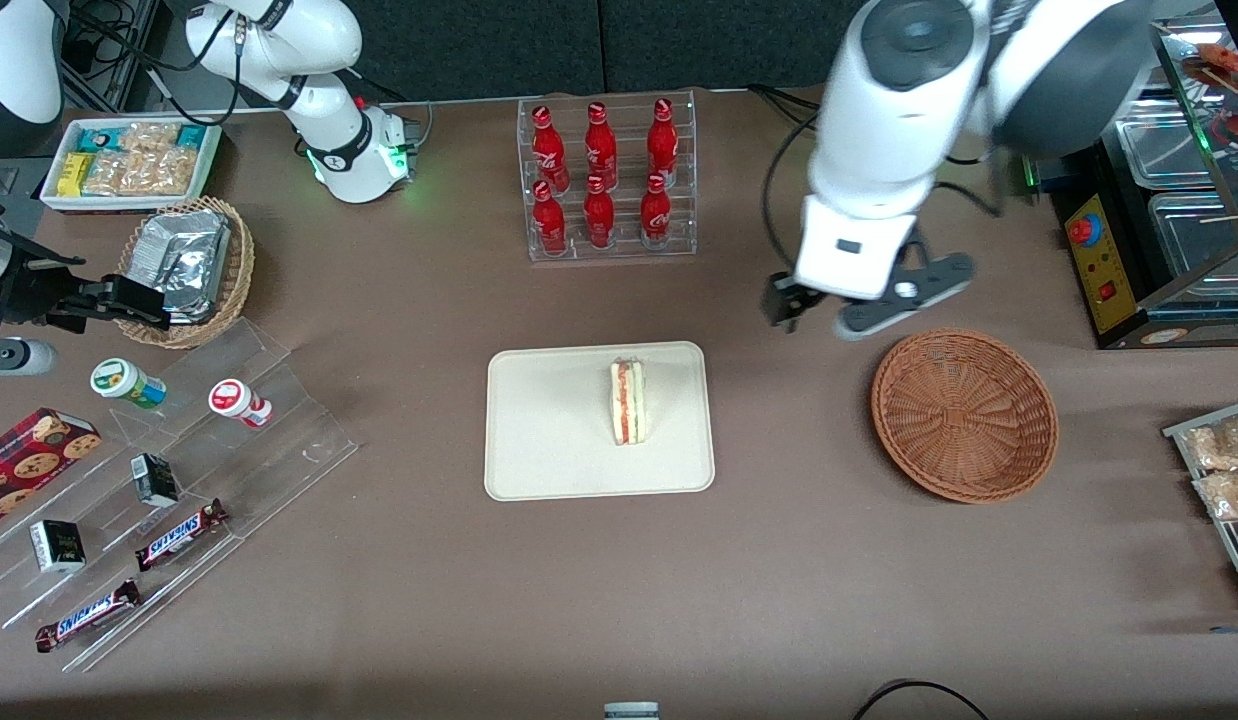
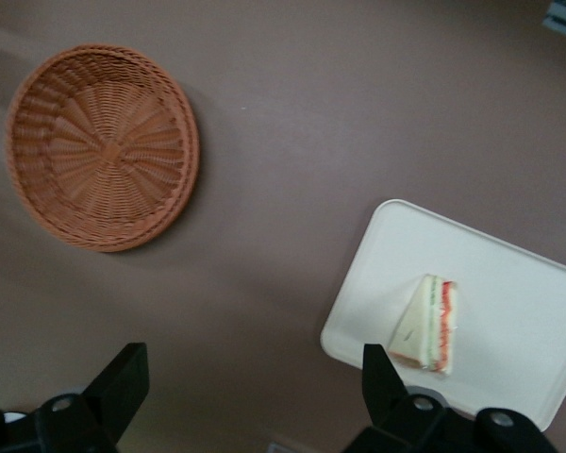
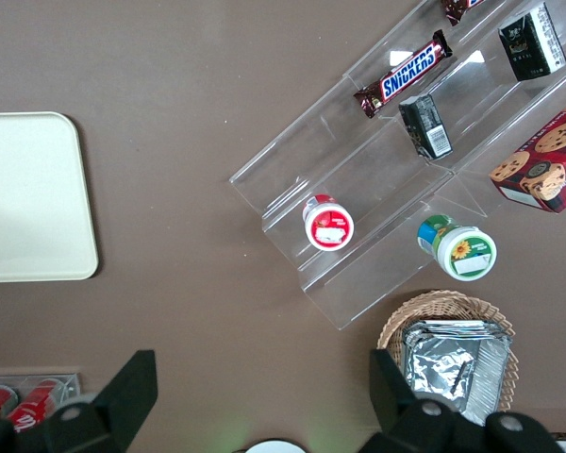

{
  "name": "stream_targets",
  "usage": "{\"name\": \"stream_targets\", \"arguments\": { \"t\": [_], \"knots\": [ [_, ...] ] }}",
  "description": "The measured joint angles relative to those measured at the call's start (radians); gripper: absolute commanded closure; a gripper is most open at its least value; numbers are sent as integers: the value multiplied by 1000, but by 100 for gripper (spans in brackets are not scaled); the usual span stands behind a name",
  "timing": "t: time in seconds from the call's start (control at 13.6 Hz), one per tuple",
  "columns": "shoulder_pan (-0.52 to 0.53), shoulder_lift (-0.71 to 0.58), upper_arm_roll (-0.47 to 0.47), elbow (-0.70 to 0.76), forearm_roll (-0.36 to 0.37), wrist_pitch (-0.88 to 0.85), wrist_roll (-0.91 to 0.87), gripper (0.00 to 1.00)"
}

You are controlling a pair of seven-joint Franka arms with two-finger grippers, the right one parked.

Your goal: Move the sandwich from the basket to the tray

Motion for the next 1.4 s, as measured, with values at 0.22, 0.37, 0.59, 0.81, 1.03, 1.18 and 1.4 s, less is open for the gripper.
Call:
{"name": "stream_targets", "arguments": {
  "t": [0.22,0.37,0.59,0.81,1.03,1.18,1.4],
  "knots": [
    [92,-48,15,-3,-30,-78,160,0],
    [97,-85,114,-4,-83,-117,305,0],
    [103,-163,324,-5,-182,-189,597,0],
    [105,-220,459,-21,-209,-243,820,0],
    [105,-270,507,-91,-209,-252,928,0],
    [97,-290,513,-116,-209,-251,941,0],
    [75,-290,508,-115,-210,-244,941,0]
  ]
}}
